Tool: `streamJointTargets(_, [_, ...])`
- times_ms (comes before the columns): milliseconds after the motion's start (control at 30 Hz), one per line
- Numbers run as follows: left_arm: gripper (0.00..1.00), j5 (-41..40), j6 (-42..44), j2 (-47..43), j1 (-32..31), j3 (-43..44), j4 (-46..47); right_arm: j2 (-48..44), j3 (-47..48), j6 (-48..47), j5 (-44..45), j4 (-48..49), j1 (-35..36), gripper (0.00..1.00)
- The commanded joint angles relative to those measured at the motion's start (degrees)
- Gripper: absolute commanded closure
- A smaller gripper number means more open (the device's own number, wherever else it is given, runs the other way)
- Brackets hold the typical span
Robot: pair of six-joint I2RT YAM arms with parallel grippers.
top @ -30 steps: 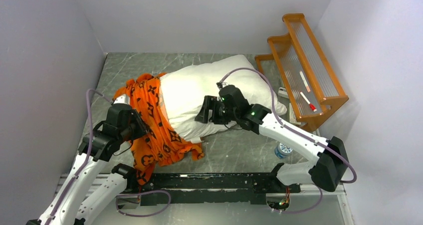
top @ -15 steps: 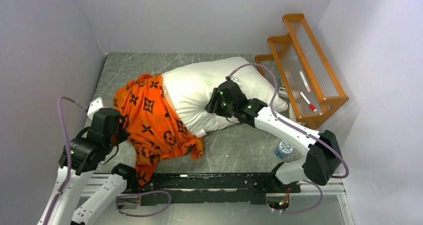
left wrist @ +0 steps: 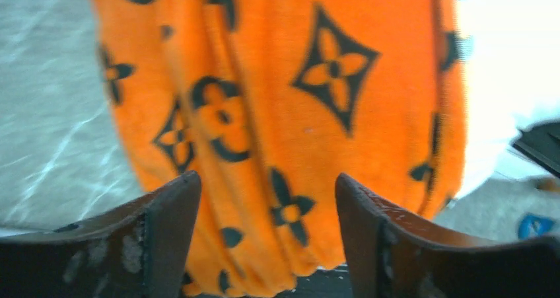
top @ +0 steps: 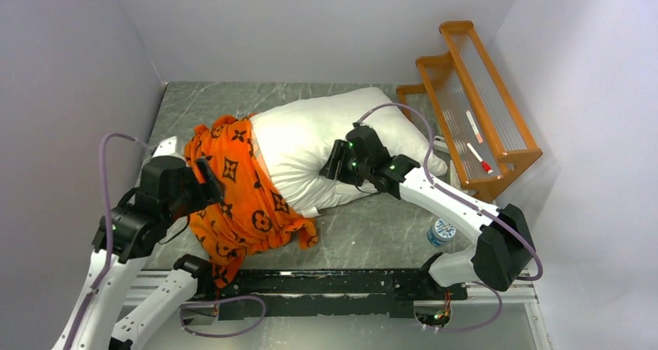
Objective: Remove the pillowcase from the pillow
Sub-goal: Remove the pillow from the pillowcase.
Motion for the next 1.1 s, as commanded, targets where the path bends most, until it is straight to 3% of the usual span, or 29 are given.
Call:
streamJointTargets(0, [0.15,18.2,5.8,1.1,0.5,-3.9,15.6,0.9,-1.4,-0.7,0.3,1.1,-1.1,0.39])
streamJointTargets(100, [0.13,26.1,7.4,4.3,0.5,-6.5,18.7,0.6,-2.2,-0.6,-0.5,1.8,-1.1,0.38])
streamJointTargets(267, [0.23,19.7,6.2,7.3,0.5,-12.2,13.7,1.3,-1.0,-1.2,-1.0,1.3,-1.1,0.37])
streamJointTargets(400, [0.78,10.6,3.8,5.8,0.5,-14.2,9.8,1.4,0.1,-2.0,-0.8,0.8,-1.2,0.36])
streamJointTargets(467, [0.94,8.4,3.6,5.0,0.5,-14.4,8.7,1.6,0.3,-2.4,-0.2,1.0,-1.3,0.36])
streamJointTargets(800, [0.95,-18.0,-0.9,0.6,0.5,0.5,-8.4,3.5,1.9,-2.1,0.6,-0.2,-2.8,0.35])
streamJointTargets(900, [0.95,-19.7,0.5,1.5,0.5,3.9,-9.7,3.6,2.2,-2.2,0.4,-0.4,-2.7,0.35])
streamJointTargets(1067, [0.95,-17.6,4.2,2.0,0.5,1.8,-8.4,3.2,2.2,-2.4,-0.8,-0.6,-2.8,0.35])
